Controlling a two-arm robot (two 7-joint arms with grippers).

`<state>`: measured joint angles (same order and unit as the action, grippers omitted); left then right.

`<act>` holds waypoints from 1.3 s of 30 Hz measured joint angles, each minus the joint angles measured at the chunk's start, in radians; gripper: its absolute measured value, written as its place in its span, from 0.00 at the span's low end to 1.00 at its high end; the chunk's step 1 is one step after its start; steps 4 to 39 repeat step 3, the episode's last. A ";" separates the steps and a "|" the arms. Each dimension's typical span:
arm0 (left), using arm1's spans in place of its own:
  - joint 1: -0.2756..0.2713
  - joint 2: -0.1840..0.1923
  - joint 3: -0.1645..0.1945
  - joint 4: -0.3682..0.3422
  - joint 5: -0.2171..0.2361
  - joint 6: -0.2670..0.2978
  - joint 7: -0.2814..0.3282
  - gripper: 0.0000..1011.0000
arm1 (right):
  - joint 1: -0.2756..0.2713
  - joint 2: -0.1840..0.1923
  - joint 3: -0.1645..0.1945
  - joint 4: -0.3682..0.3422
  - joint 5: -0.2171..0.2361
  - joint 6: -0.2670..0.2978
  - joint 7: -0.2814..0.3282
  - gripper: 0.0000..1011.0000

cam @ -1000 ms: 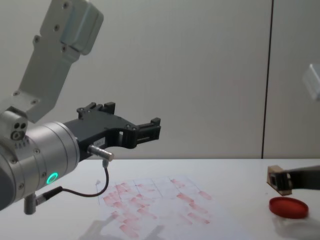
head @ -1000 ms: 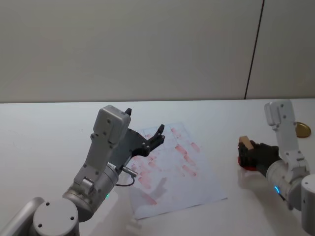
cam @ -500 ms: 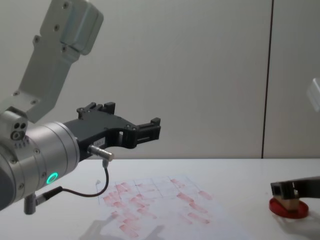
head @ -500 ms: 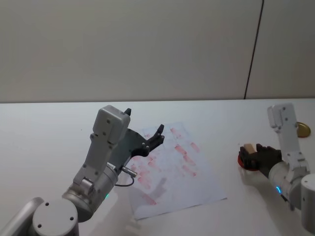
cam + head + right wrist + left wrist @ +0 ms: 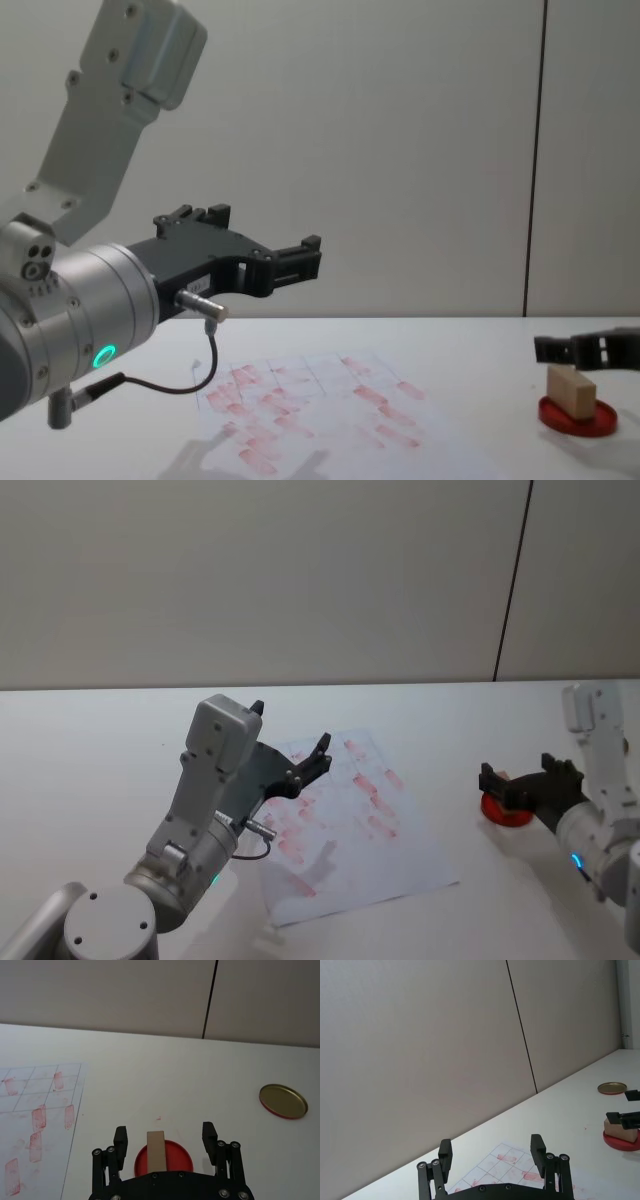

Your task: Use the one hand to pick up the stamp and affix it onto the A4 paper.

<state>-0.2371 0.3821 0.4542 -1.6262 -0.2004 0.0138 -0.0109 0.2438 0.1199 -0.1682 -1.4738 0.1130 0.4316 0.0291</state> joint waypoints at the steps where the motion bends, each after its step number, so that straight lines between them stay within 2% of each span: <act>1: 0.000 0.000 0.000 0.000 0.000 0.000 0.000 0.98 | -0.003 0.002 0.001 -0.005 0.001 -0.008 0.001 0.91; 3: 0.000 0.000 0.000 0.000 0.000 0.000 0.000 0.98 | -0.014 0.007 0.005 -0.022 0.004 -0.029 0.006 0.94; 39: 0.000 0.000 0.000 0.000 0.000 0.000 0.000 0.98 | -0.014 0.007 0.005 -0.022 0.004 -0.029 0.006 0.94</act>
